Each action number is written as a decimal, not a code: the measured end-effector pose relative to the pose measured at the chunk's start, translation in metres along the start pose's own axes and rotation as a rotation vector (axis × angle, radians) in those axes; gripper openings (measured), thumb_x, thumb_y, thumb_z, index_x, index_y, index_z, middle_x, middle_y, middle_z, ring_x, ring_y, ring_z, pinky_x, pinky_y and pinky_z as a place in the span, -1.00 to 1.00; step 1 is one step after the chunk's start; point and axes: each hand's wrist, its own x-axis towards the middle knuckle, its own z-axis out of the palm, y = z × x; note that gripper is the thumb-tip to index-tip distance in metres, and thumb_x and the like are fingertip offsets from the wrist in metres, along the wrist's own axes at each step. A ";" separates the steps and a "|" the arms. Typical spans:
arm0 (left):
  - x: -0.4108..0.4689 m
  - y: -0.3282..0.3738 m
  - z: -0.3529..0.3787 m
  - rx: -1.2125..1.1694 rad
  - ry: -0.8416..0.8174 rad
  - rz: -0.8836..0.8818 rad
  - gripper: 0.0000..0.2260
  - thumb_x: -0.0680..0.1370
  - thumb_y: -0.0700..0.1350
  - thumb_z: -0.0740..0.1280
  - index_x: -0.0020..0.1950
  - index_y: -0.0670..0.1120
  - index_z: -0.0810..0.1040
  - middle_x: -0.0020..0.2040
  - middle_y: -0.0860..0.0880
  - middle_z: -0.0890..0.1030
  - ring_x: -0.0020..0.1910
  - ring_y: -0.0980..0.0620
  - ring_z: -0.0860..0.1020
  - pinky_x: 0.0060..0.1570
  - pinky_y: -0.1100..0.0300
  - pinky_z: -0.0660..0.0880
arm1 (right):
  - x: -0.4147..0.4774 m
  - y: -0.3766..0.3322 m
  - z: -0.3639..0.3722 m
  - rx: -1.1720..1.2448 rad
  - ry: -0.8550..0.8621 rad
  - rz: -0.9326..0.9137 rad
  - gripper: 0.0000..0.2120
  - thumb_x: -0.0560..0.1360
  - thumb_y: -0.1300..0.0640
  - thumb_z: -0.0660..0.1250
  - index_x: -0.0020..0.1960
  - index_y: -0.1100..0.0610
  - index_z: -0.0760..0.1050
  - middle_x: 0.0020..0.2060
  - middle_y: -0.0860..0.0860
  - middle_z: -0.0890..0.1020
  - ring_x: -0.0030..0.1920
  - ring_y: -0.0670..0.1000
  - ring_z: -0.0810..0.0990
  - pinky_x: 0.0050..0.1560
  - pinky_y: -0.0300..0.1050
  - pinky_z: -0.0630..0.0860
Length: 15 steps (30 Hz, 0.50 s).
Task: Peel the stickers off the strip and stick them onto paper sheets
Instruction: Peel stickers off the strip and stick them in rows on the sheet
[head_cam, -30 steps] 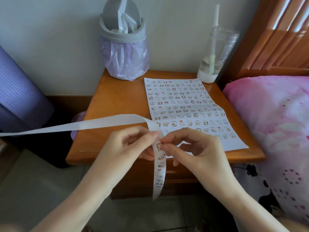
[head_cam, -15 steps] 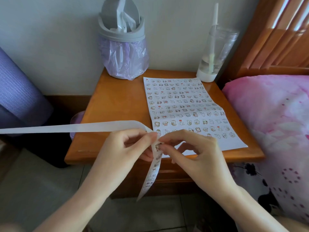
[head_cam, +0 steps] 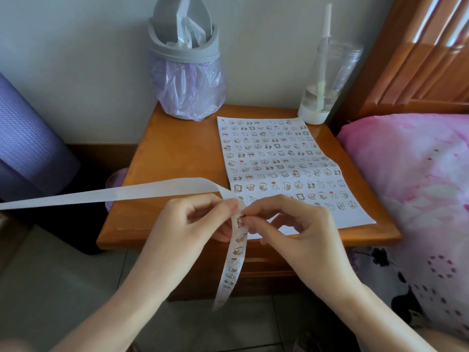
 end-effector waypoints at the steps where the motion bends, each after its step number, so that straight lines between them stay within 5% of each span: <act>1: 0.000 0.000 0.000 -0.002 0.001 0.002 -0.74 0.40 0.07 0.30 -0.21 -0.08 0.67 -0.30 0.00 0.69 -0.24 0.04 0.67 -0.13 0.11 0.63 | 0.000 0.000 0.000 0.008 0.002 0.009 -0.90 0.43 0.19 0.43 -0.09 0.02 0.62 -0.23 -0.16 0.67 -0.16 -0.09 0.65 -0.21 -0.24 0.56; 15: 0.000 -0.001 0.002 0.016 0.013 -0.010 -0.79 0.41 0.04 0.31 -0.24 -0.04 0.66 -0.32 0.04 0.68 -0.30 0.14 0.65 -0.27 0.40 0.56 | 0.001 0.001 0.001 -0.112 0.031 0.009 -0.89 0.42 0.11 0.45 -0.17 -0.09 0.57 -0.14 -0.20 0.58 -0.08 -0.09 0.52 -0.17 -0.34 0.48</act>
